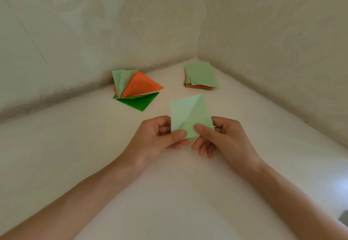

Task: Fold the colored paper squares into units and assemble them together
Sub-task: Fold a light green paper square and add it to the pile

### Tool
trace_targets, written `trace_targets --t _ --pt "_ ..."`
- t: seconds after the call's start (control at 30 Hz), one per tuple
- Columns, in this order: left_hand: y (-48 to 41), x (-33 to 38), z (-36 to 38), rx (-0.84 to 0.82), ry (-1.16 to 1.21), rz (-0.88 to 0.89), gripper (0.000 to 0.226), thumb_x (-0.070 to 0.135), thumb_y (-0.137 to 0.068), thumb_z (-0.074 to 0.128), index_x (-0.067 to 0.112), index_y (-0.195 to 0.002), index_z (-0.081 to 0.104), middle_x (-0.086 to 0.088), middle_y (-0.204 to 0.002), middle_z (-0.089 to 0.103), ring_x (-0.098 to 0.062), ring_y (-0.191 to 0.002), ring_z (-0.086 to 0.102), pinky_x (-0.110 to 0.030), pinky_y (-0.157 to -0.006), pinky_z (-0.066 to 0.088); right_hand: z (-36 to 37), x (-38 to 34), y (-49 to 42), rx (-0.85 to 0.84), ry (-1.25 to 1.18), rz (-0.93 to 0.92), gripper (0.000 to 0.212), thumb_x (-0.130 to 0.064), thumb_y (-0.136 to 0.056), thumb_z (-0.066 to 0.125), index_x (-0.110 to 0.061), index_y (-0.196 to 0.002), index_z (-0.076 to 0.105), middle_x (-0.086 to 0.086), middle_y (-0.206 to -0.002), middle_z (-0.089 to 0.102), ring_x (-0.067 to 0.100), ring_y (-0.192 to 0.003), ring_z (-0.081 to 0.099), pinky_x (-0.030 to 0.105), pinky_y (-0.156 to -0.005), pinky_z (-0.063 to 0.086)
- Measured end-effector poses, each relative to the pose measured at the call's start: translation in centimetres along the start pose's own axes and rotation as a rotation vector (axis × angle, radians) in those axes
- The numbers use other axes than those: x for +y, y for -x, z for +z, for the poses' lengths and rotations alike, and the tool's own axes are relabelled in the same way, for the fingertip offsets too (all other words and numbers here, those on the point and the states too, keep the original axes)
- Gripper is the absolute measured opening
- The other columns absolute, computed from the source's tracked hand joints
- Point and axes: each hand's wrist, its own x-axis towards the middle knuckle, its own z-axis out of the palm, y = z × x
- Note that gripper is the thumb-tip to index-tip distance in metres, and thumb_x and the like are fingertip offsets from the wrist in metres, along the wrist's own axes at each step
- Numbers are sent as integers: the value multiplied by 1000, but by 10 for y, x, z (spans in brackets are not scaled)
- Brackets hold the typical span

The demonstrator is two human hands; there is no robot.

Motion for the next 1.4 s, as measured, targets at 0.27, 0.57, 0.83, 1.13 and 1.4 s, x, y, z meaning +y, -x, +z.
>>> trace_targets --t 0.27,0.57,0.83,1.13,1.4 --pt "0 0 -1 -1 13 2 20 0 -83 63 3 -103 64 -5 -82 74 -12 -67 69 -17 -60 52 -2 1 1 -79 -118 47 27 -17 -92 47 4 -84 64 19 -71 69 21 -54 62 23 -46 46" --pt "0 5 -1 -13 138 28 29 38 -79 54 10 -88 55 -4 -79 67 -25 -84 71 -23 -65 54 -4 0 -2 -41 -155 76 25 -16 -94 47 4 -92 62 17 -72 69 19 -56 64 22 -46 47" --pt "1 3 -1 7 58 33 9 2 -85 58 7 -92 60 -6 -74 72 -18 -79 72 -20 -63 54 -4 -6 -3 -89 -207 131 54 -37 -98 29 4 -91 63 20 -72 69 22 -56 63 25 -46 47" --pt "0 -2 1 107 -51 65 10 -3 -81 66 5 -82 60 -4 -68 70 -18 -67 71 -19 -58 53 -8 6 -3 156 220 -23 25 -12 -89 62 -15 -113 56 6 -67 65 6 -53 53 17 -51 39" --pt "3 -14 -3 176 -780 359 13 9 -82 71 19 -77 65 14 -72 59 -1 -68 53 -9 -62 38 -6 16 -4 208 778 -116 59 -21 -91 58 -17 -142 29 -8 -69 46 7 -71 43 17 -63 32"
